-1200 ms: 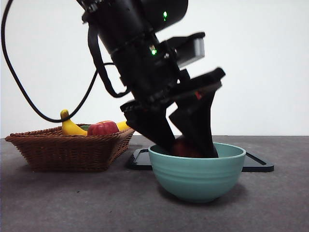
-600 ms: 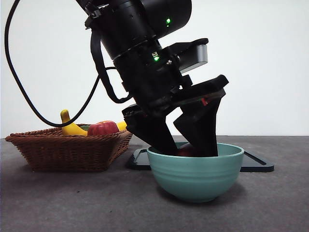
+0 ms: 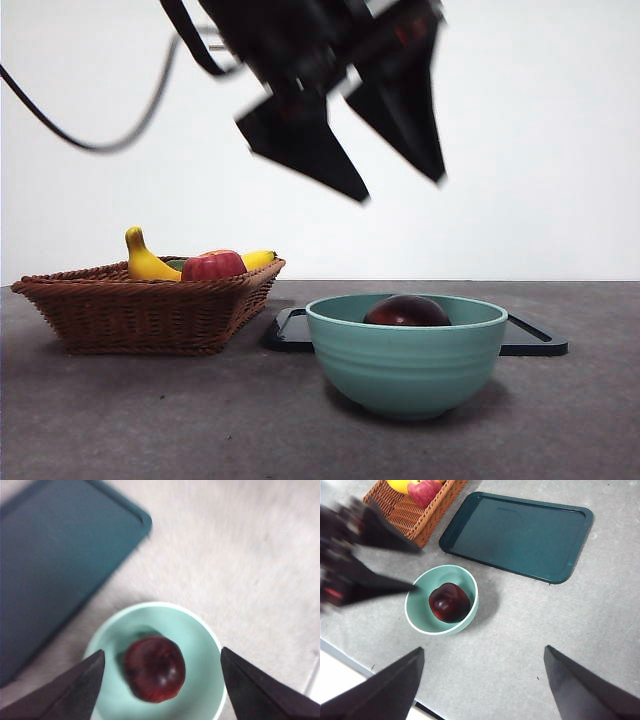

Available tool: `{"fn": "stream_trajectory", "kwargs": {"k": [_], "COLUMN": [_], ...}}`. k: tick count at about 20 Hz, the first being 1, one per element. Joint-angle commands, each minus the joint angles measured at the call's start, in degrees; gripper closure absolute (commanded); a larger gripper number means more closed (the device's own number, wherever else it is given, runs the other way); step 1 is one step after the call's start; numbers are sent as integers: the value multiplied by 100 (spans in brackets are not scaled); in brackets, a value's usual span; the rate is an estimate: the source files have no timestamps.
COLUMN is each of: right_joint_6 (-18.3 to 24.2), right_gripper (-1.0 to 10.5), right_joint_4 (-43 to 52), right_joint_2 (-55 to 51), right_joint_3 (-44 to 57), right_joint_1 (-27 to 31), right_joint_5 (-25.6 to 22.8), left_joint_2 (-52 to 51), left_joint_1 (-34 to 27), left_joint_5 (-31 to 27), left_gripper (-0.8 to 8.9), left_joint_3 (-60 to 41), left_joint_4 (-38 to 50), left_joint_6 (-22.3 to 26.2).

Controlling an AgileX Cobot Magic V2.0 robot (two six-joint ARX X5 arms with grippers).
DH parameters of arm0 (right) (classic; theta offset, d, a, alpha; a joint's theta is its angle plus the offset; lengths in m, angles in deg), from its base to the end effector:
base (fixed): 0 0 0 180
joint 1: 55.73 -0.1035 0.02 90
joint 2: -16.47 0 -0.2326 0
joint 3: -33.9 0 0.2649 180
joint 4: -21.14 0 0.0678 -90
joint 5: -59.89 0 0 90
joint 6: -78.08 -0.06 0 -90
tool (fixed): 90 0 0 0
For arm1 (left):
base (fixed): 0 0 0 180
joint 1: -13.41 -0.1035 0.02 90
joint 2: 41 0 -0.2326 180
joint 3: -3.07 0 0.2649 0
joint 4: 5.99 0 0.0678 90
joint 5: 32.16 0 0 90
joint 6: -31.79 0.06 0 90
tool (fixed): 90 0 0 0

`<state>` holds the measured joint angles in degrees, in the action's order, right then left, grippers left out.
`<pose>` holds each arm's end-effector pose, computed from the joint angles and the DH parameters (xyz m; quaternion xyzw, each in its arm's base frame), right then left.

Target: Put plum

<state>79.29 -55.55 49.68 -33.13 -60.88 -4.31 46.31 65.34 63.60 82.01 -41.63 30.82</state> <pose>0.1319 0.0381 0.2955 0.0560 0.3569 0.2521 0.8977 0.2190 -0.2894 0.2087 0.1400 0.3485 -0.4444 0.8133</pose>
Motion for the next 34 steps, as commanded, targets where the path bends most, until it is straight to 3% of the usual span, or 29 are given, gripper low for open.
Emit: {"fn": "stream_trajectory", "kwargs": {"k": [1, 7, 13, 19, 27, 34], "right_joint_6": [-55, -55, -55, -55, -236, -1069], "right_gripper": [564, 564, 564, 564, 565, 566], "right_joint_4": [59, 103, 160, 339, 557, 2498], "right_joint_2": [44, 72, 380, 848, 1515, 2459], "right_joint_3": [-116, -116, -114, -114, -98, 717], "right_joint_1": [-9, -9, -9, -120, -815, -1552], "right_joint_5": [11, 11, 33, 278, 267, 0], "left_joint_2": [-415, -1567, -2538, -3386, -3491, -3491], "left_joint_1": [-149, -1128, -1851, -1923, -1917, -1917], "left_joint_5": [-24, -13, 868, 2155, 2258, 2258], "left_gripper": [439, 439, 440, 440, 440, 440], "left_joint_3": [122, 116, -658, -1996, -2022, -2022], "left_joint_4": [-210, -1165, -1362, -1346, -1364, -1366], "left_joint_6": [-105, -157, -164, -271, -269, -251]}}
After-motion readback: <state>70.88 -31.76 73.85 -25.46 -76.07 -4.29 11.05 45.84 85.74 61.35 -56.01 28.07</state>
